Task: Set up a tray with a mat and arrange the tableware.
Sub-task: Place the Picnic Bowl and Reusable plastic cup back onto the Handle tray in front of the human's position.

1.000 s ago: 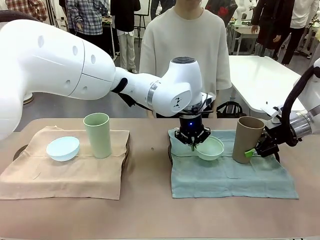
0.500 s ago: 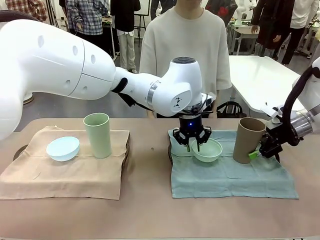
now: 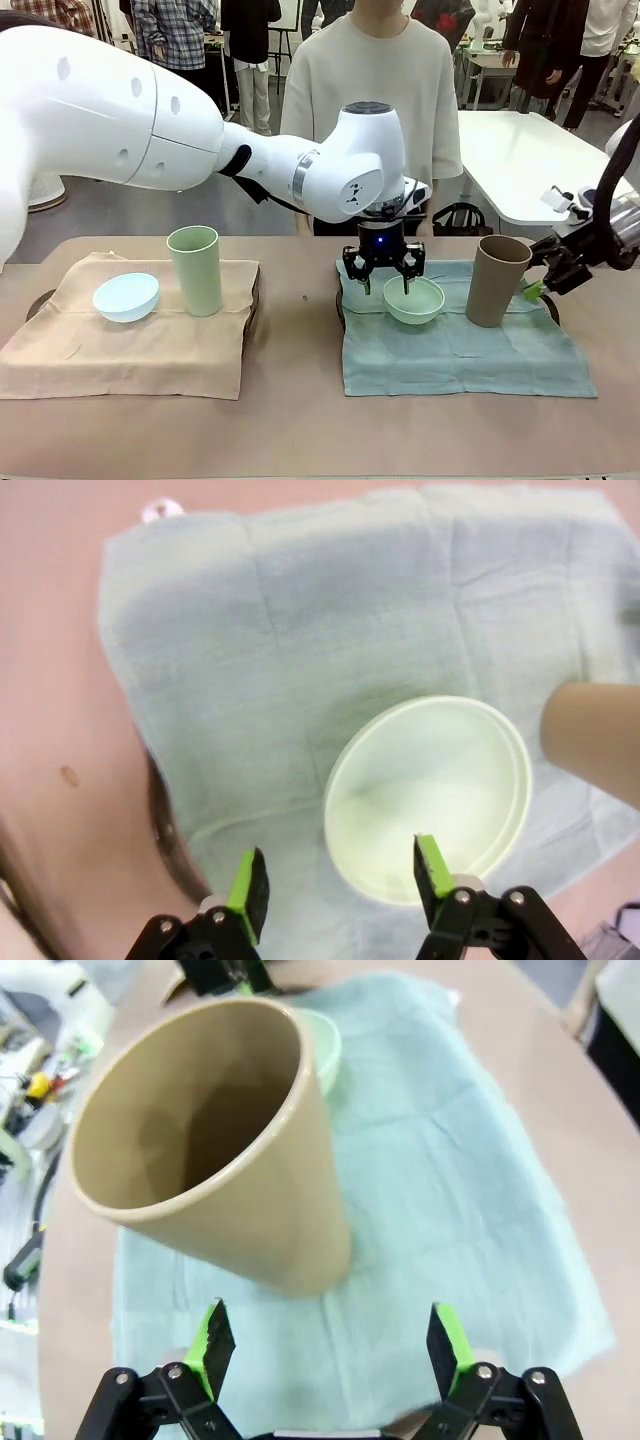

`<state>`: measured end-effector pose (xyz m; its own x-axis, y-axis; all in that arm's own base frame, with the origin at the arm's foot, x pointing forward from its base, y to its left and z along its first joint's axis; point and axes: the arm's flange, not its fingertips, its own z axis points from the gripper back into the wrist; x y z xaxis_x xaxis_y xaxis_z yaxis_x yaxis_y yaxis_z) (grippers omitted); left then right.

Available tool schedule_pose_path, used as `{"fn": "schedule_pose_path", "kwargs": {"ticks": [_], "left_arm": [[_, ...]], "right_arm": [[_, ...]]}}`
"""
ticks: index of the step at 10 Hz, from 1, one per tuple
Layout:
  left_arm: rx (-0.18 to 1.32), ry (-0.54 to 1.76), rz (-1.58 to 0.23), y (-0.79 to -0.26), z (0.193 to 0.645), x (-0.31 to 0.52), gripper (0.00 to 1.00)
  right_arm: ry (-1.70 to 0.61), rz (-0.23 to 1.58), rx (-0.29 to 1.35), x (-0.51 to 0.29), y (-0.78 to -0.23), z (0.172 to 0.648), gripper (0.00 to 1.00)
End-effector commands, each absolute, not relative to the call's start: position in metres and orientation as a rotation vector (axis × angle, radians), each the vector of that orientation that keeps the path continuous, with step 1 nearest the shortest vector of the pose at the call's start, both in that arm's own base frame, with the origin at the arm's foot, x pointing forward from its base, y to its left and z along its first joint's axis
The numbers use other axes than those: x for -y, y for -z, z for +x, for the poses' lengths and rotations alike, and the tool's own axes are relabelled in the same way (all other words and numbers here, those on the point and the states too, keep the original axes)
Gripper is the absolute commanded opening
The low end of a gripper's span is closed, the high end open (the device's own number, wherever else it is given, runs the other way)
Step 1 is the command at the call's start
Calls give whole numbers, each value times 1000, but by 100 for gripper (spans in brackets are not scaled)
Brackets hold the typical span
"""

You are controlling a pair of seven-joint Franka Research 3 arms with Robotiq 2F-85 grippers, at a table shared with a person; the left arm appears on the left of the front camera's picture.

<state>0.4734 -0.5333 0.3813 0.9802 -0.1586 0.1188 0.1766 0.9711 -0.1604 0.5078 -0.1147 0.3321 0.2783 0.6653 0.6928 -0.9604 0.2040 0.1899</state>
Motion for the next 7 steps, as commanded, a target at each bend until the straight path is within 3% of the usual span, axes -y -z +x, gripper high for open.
{"fn": "schedule_pose_path", "kwargs": {"ticks": [1,4,7], "left_arm": [[131,239,-71,-410,455,504,78],[214,348,68,-473,424,473,78],[283,319,107,-523,410,434,78]], "right_arm": [[-1104,546,431,121,-375,496,100],[-862,477,192,91,-452,479,100],[-652,350,-26,27,-485,467,100]]}}
